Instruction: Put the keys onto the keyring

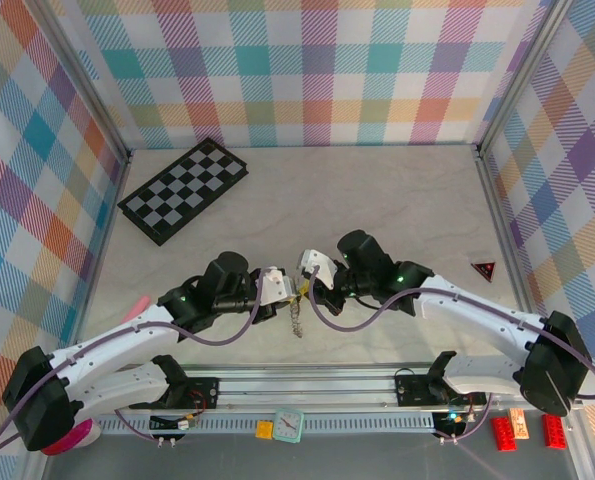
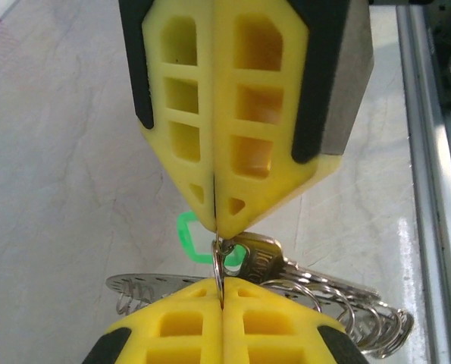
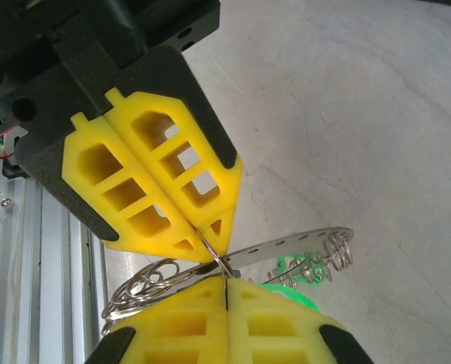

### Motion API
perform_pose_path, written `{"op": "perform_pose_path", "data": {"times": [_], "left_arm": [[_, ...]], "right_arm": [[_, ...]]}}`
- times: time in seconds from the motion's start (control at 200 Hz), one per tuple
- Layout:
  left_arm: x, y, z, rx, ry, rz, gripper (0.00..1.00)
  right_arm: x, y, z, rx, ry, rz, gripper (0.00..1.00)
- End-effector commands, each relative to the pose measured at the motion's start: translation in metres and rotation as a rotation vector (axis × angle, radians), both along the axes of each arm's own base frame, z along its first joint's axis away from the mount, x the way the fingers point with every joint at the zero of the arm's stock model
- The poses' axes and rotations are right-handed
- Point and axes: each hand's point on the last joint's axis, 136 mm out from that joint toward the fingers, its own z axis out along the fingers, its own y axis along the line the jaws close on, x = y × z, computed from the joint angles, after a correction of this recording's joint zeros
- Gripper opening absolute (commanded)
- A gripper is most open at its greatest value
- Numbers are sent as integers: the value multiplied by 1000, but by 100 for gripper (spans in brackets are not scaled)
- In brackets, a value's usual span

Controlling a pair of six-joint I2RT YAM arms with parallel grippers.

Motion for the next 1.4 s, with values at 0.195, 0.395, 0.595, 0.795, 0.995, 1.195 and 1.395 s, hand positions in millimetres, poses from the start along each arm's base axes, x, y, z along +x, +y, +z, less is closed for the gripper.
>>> {"op": "perform_pose_path", "data": {"times": [0.195,0.395,0.595,0.795,0.995,1.195,1.395], "left_arm": [[-6,-1,5,-17,-78,-20,0],[-5,-3,11,-54,-95,-17,0],[-6,-2,14,-76,-111,-19,0],[-3,-1,13,-79,-104,12,0],[4,-1,14,-126,-96,69,0],[7,-2,12,-131,-85,86,0],[7,-2,13,-155,-55,101,0]], "right_arm": [[8,-1,4,10,65,-44,0],[7,1,-2,-3,101,-34,0],[13,1,-2,0,123,-63,0],[16,0,0,14,142,-80,0],[14,0,-4,16,184,-81,0],[11,0,-9,11,224,-77,0],[22,-17,-23,-50,216,-172,0]]}}
